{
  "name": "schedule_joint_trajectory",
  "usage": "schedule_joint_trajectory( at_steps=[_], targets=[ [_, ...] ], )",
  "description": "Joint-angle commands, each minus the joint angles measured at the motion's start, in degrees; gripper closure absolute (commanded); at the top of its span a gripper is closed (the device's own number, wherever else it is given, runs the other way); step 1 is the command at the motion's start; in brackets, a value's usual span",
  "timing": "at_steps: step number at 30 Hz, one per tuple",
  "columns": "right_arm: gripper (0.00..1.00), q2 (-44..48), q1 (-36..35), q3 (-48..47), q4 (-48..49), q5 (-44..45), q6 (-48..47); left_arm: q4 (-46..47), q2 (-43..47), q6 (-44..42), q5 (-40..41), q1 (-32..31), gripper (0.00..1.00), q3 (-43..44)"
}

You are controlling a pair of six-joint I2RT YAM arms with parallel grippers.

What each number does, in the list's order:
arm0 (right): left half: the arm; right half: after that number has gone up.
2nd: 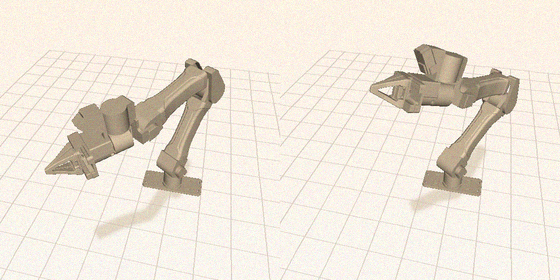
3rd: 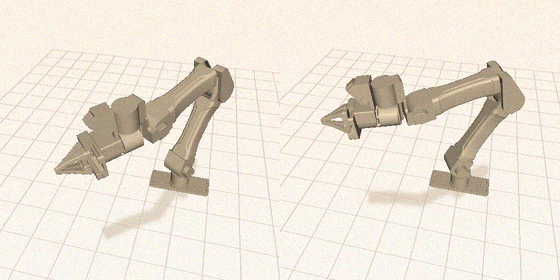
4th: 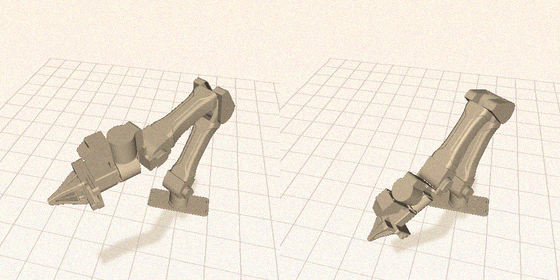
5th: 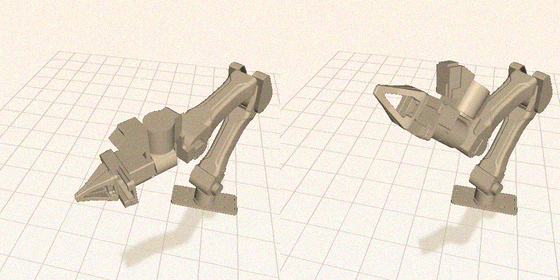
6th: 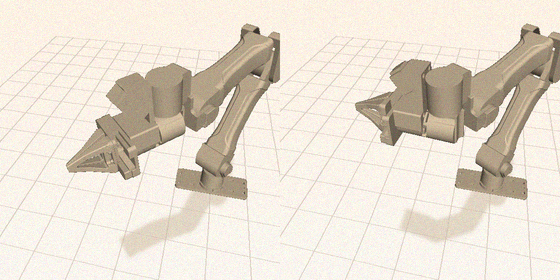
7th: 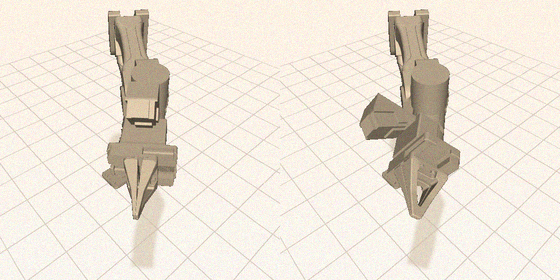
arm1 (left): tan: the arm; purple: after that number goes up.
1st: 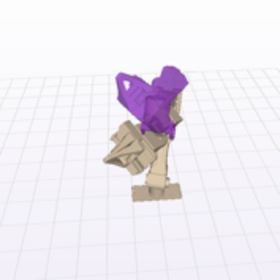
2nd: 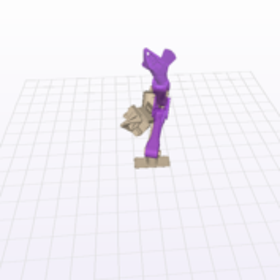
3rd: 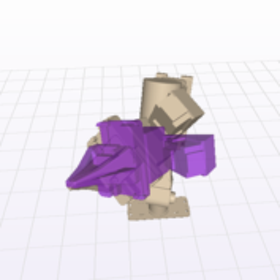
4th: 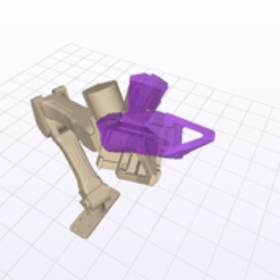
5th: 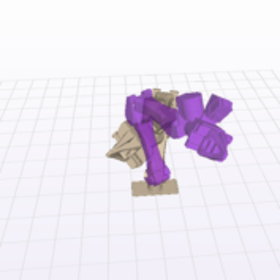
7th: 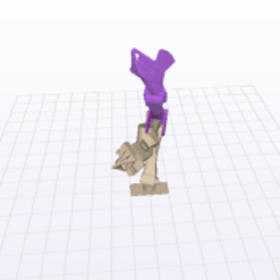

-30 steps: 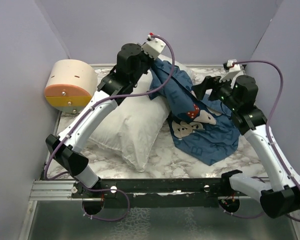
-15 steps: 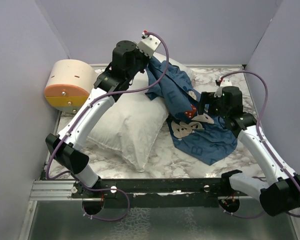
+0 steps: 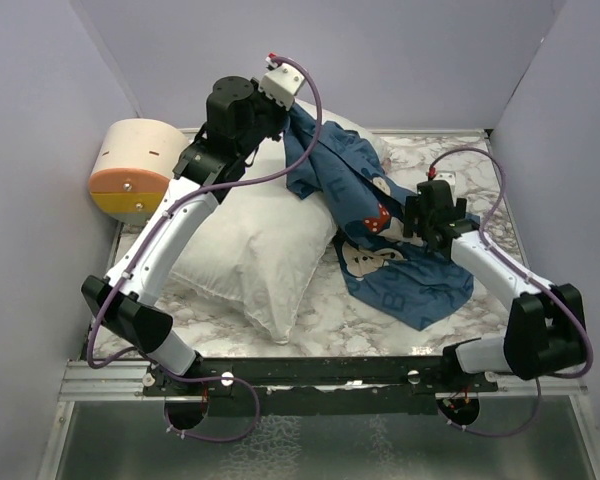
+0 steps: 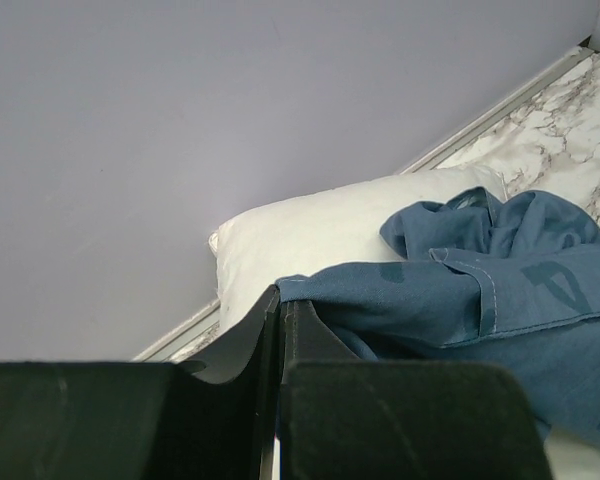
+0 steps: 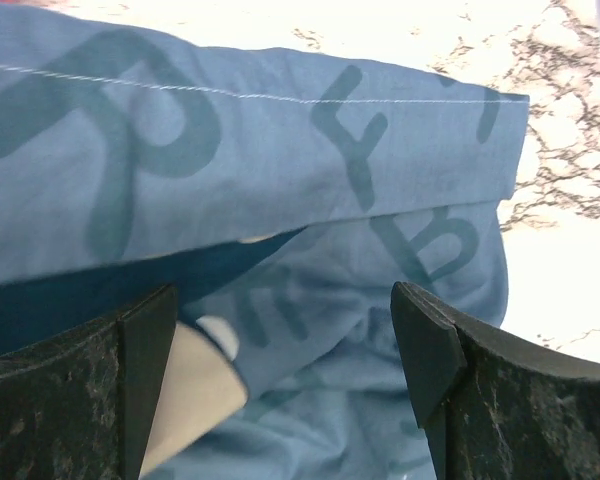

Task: Put the pillow into the pillowcase
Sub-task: Flatten out the pillowcase at the center of the board.

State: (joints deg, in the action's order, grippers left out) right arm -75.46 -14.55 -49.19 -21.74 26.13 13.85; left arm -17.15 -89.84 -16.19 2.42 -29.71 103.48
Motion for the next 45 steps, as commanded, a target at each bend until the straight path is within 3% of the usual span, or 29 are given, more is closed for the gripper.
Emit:
schedule_joint_trajectory(
  at_steps=[1, 8, 11, 13, 14, 15, 20, 25, 28, 32, 36, 37, 39, 42, 45],
  targets=[
    [0.13, -5.61, 0.9, -2.77, 7.0, 8.64, -3.59, 2.84, 3.51, 1.47, -2.7, 1.35, 1.0, -0.52],
    [0.16, -11.58, 3.84, -6.21, 14.05, 13.27, -8.47, 3.13, 4.49, 2.37, -4.15, 1.72, 1.0, -0.87],
    [0.22, -12.76, 4.24, -7.35, 17.66, 11.86, -10.74, 3.32, 4.72, 2.69, -4.5, 1.92, 1.0, -1.06],
    [0.38, -13.94, 4.3, -7.95, 19.26, 8.9, -12.0, 3.42, 4.76, 2.95, -4.78, 2.02, 1.0, -1.02],
    [0.54, -14.74, 4.34, -8.59, 19.0, 7.43, -12.34, 3.36, 4.76, 2.95, -4.96, 2.03, 1.0, -1.03],
    [0.62, -15.62, 4.32, -9.05, 18.48, 6.16, -12.5, 3.38, 4.79, 3.0, -4.97, 2.05, 1.0, -1.05],
    [0.98, -17.17, 4.35, -8.33, 18.83, 3.21, -13.1, 3.85, 4.83, 3.33, -5.28, 2.42, 1.0, -1.29],
    [0.99, -15.55, 4.39, -10.06, 20.86, 6.9, -14.75, 4.23, 3.58, 3.69, -5.72, 2.64, 1.0, -0.69],
    [0.99, -16.49, 5.26, -17.14, 24.05, 8.5, -17.07, 4.6, 1.52, 4.36, -6.28, 2.73, 1.0, 1.75],
    [0.99, -24.78, 7.35, -35.53, 26.12, 8.47, -21.02, 7.18, -4.43, 5.64, -6.8, 2.73, 1.0, 9.45],
    [0.99, -33.09, 8.29, -58.81, 24.13, 8.26, -23.67, 12.19, -16.62, 8.94, -8.94, 2.73, 1.0, 26.99],
    [0.99, -33.97, 8.3, -64.02, 23.45, 7.82, -23.45, 14.98, -19.44, 10.27, -9.74, 2.73, 1.0, 32.59],
    [0.99, -33.18, 8.31, -71.14, 23.18, 7.09, -22.55, 24.93, -20.36, 13.87, -9.73, 2.85, 1.0, 33.53],
    [0.99, -24.66, 8.34, -69.32, 30.16, 4.96, -21.11, 32.51, -20.2, 18.67, -9.96, 2.92, 1.0, 37.11],
    [0.99, -14.6, 8.31, -65.42, 39.56, 3.24, -24.43, 42.32, -13.98, 21.56, -12.32, 2.83, 1.0, 31.6]
  ],
)
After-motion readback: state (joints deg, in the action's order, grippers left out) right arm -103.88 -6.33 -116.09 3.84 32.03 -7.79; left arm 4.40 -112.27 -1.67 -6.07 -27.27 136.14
